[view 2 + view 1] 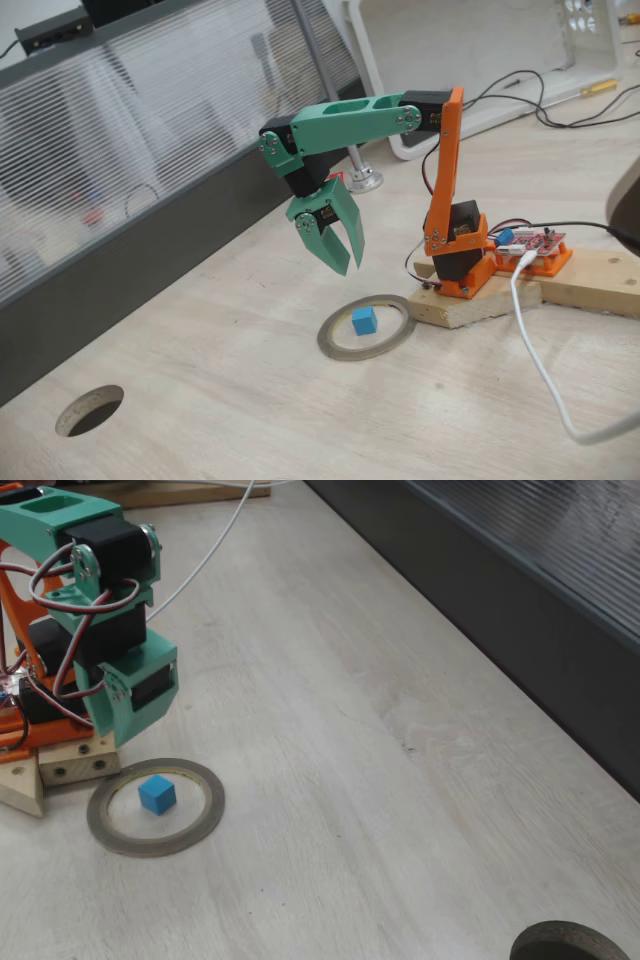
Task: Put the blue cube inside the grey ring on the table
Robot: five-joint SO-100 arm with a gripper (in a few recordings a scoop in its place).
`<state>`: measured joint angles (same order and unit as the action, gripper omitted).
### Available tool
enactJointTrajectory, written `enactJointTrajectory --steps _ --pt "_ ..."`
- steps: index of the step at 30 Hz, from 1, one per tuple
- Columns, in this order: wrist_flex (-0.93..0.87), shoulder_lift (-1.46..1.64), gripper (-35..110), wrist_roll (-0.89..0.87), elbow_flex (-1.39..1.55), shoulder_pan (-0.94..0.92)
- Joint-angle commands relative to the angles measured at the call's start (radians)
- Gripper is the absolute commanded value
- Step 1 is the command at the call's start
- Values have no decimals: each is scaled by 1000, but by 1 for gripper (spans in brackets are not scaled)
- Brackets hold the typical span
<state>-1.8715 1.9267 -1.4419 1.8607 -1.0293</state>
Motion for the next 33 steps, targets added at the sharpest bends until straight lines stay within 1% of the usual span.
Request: enactJointTrajectory --steps 1,11,13,17,24,29,33 --pt "-29 20 15 -8 -12 -8" --pt "-29 20 14 -8 -12 -8" --pt "-29 20 11 -8 -12 -8" --pt "-29 18 0 -8 -12 -9" --pt "-29 18 0 -8 2 -9" --pt "-29 32 0 -8 144 -11" --pt "-29 34 0 -8 202 -11"
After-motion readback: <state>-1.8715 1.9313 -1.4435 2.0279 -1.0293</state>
